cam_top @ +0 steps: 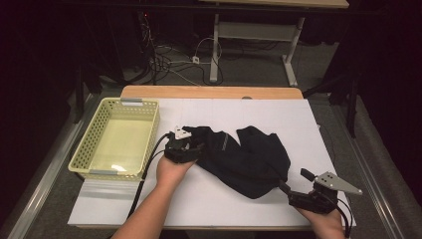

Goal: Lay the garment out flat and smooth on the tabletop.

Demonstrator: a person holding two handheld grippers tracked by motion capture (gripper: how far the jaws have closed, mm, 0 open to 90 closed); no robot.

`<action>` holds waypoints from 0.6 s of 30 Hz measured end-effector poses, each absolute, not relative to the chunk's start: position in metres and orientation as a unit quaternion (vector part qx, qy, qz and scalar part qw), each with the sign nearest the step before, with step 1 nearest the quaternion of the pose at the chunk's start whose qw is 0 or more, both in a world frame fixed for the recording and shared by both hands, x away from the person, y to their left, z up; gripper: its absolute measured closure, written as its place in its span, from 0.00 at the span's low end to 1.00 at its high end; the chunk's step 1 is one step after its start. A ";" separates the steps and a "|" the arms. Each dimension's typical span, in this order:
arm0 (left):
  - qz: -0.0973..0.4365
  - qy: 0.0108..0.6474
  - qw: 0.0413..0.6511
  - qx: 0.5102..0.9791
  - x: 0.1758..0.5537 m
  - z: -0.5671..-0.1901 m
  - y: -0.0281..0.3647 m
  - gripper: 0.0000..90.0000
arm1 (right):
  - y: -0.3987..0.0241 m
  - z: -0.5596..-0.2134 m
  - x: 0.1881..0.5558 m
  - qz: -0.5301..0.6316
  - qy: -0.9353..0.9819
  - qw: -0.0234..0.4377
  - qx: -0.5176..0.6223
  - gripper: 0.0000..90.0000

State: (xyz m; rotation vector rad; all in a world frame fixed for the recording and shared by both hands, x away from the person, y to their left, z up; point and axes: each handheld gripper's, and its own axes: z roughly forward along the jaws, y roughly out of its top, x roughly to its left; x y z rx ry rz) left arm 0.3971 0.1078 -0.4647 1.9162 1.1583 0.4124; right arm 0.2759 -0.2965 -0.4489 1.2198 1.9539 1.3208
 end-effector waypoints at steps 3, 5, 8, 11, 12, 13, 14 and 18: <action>0.148 0.445 0.442 0.765 0.376 -0.463 0.111 0.30 | -0.293 -0.446 0.273 0.487 0.715 0.247 0.437 0.14; 0.136 0.429 0.447 0.773 0.363 -0.465 0.112 0.26 | -0.291 -0.444 0.272 0.490 0.714 0.249 0.433 0.17; 0.121 0.411 0.452 0.782 0.344 -0.469 0.114 0.19 | -0.290 -0.443 0.272 0.497 0.711 0.250 0.430 0.21; 0.125 0.404 0.446 0.789 0.325 -0.475 0.118 0.18 | -0.289 -0.441 0.272 0.501 0.711 0.246 0.429 0.23; 0.125 0.401 0.443 0.792 0.320 -0.476 0.119 0.17 | -0.288 -0.440 0.272 0.503 0.711 0.245 0.427 0.24; 0.127 0.398 0.441 0.794 0.315 -0.478 0.120 0.15 | -0.288 -0.439 0.272 0.504 0.712 0.245 0.424 0.25; 0.126 0.395 0.444 0.794 0.310 -0.479 0.122 0.15 | -0.288 -0.438 0.273 0.505 0.711 0.244 0.424 0.25; 0.128 0.387 0.450 0.795 0.299 -0.485 0.126 0.01 | -0.286 -0.437 0.275 0.510 0.712 0.241 0.417 0.31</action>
